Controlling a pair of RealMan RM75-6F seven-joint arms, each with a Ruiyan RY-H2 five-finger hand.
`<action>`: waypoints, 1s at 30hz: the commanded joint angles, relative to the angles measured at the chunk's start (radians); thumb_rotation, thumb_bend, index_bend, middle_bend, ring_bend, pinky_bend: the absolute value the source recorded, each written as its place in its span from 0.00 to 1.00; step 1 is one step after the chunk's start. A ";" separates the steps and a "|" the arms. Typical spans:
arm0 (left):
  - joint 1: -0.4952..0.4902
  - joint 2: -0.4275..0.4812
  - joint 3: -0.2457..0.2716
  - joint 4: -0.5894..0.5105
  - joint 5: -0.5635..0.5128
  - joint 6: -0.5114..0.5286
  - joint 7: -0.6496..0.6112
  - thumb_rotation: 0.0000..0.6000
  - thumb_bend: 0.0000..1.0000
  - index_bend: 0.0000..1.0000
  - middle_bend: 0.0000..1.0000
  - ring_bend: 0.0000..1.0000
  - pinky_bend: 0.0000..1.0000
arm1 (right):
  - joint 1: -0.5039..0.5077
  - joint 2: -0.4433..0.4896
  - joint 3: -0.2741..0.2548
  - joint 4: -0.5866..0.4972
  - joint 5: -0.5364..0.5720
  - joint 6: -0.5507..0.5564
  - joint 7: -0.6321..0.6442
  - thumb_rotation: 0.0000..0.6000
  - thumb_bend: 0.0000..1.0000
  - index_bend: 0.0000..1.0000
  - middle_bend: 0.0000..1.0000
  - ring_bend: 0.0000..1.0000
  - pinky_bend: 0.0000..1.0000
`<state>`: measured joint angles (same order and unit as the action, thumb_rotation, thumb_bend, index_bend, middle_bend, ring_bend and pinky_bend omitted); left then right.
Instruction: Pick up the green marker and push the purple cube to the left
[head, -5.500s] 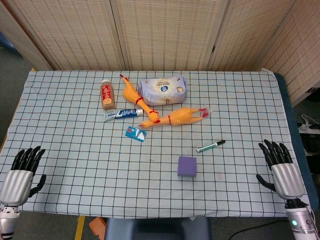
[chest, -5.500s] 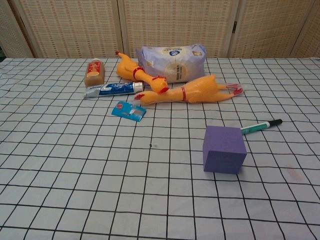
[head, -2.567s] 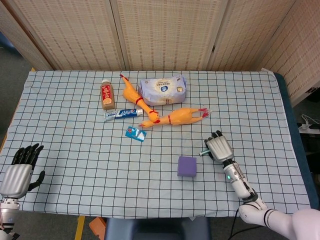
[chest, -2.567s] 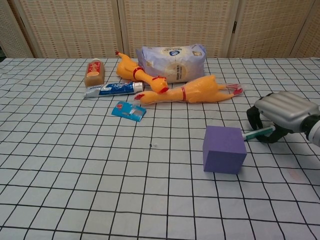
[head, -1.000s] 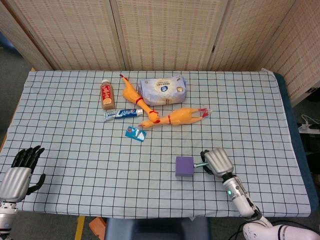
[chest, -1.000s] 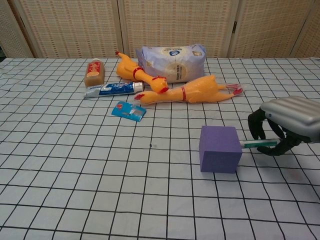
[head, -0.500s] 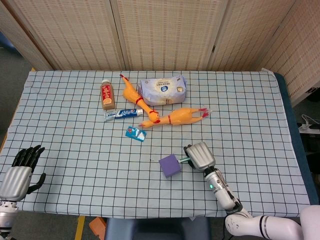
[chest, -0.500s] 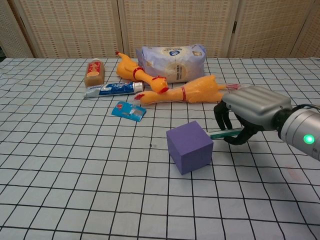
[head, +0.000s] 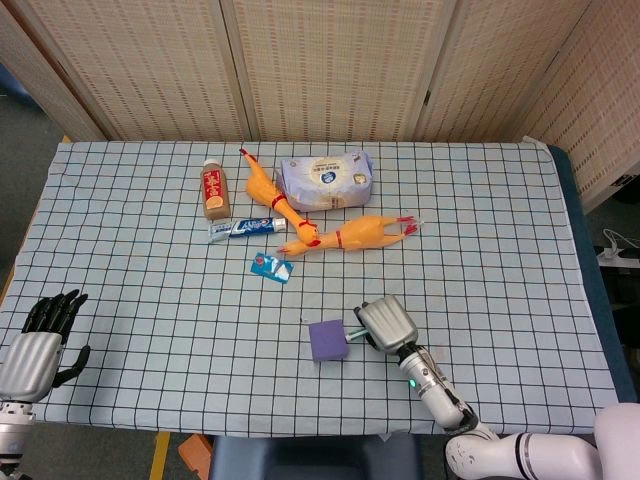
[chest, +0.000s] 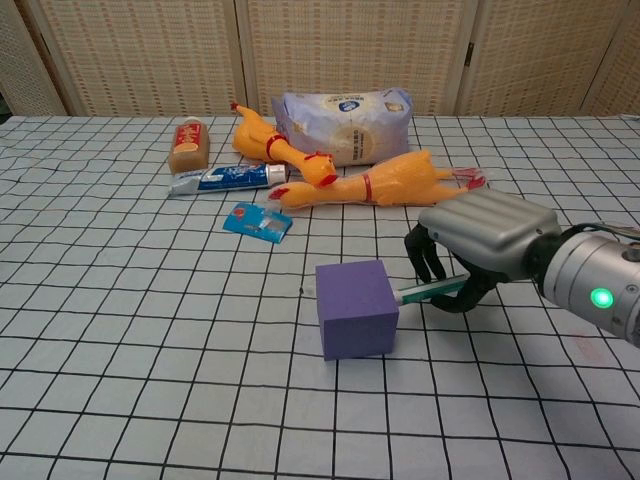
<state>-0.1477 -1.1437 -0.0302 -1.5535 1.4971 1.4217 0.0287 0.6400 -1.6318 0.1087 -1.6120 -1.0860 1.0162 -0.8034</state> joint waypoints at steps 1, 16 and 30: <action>0.000 0.000 -0.001 0.000 -0.001 0.000 -0.001 1.00 0.44 0.00 0.00 0.00 0.05 | 0.017 -0.015 0.006 -0.007 0.016 -0.002 -0.014 1.00 0.32 1.00 0.85 0.65 0.67; -0.003 0.000 -0.007 0.008 -0.016 -0.010 -0.007 1.00 0.44 0.00 0.00 0.00 0.05 | 0.136 -0.140 0.059 0.010 0.144 -0.030 -0.085 1.00 0.32 1.00 0.85 0.65 0.67; -0.006 0.004 -0.014 0.013 -0.031 -0.017 -0.022 1.00 0.44 0.00 0.00 0.00 0.05 | 0.291 -0.324 0.130 0.119 0.278 -0.049 -0.137 1.00 0.32 1.00 0.85 0.65 0.67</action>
<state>-0.1536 -1.1402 -0.0441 -1.5408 1.4663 1.4043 0.0079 0.9173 -1.9375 0.2285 -1.5085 -0.8219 0.9676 -0.9329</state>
